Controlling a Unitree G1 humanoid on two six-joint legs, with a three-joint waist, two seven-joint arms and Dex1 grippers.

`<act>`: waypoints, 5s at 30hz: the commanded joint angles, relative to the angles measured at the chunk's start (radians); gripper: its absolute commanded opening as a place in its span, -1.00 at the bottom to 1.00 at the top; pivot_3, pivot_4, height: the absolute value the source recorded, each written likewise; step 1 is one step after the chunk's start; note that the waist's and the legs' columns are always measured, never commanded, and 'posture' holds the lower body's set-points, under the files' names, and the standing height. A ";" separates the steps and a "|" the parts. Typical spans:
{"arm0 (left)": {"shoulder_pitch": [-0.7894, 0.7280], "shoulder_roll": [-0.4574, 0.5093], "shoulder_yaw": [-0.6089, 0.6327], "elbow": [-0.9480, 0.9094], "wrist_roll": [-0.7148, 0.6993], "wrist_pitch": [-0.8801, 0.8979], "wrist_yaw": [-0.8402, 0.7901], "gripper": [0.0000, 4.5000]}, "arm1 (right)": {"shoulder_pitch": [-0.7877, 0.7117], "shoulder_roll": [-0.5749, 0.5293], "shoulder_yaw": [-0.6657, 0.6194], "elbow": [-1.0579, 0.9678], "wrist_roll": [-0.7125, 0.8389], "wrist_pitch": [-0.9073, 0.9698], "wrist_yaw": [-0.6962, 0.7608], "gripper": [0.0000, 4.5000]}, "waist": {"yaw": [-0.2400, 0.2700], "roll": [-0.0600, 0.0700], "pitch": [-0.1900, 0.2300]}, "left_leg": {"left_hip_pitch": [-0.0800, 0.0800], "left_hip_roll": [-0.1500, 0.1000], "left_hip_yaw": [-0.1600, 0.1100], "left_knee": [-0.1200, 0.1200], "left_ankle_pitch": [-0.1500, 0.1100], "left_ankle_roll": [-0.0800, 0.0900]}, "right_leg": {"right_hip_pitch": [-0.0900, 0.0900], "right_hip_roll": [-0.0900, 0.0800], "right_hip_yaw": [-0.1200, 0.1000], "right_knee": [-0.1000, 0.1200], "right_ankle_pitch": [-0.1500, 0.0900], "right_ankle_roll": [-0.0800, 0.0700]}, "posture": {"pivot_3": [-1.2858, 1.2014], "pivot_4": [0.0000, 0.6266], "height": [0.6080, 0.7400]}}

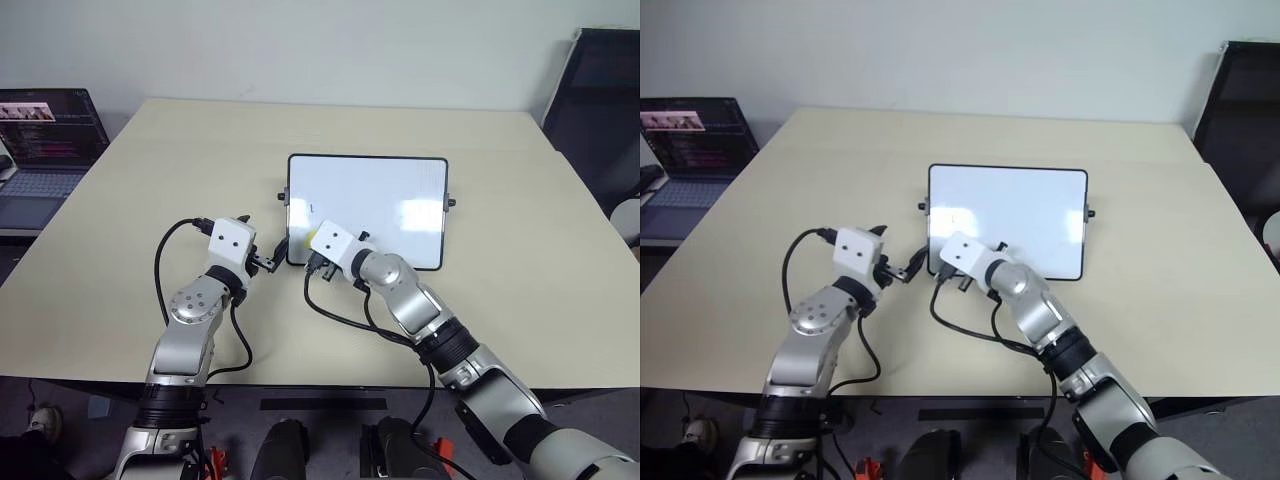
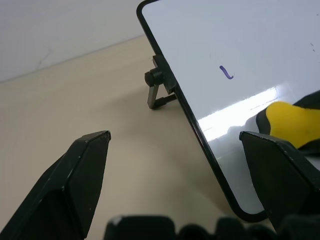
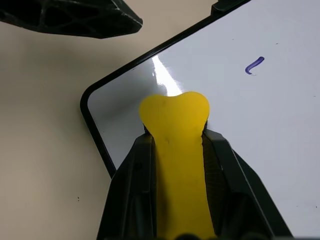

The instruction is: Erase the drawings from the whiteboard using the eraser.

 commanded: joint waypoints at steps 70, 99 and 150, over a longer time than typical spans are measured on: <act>-0.154 -0.086 -0.164 0.019 -0.215 -0.077 -0.421 1.00 | 0.255 -0.299 -0.472 -0.801 0.153 0.620 0.010 -0.59 | -0.002 0.000 0.001 | -0.004 -0.001 0.001 -0.001 -0.001 -0.001 | -0.002 0.001 -0.001 -0.002 0.000 0.000 | 0.03 -0.52 1.00; -0.319 -0.168 -0.316 0.314 -0.178 -0.194 -0.830 1.00 | 0.452 -0.293 -0.734 -0.900 0.288 1.009 -0.088 -0.59 | 0.000 0.000 0.001 | -0.004 -0.003 0.002 0.000 0.000 0.000 | -0.002 0.004 0.000 -0.002 -0.004 0.004 | 0.03 -0.52 1.00; -0.075 0.098 0.290 0.191 -0.005 -0.137 0.083 1.00 | 0.500 -0.166 -0.841 -0.711 0.288 0.280 -0.396 0.99 | -0.006 0.000 0.001 | -0.004 -0.001 0.000 -0.002 -0.001 -0.001 | -0.002 0.000 0.001 -0.002 -0.002 0.001 | 0.03 -0.52 1.00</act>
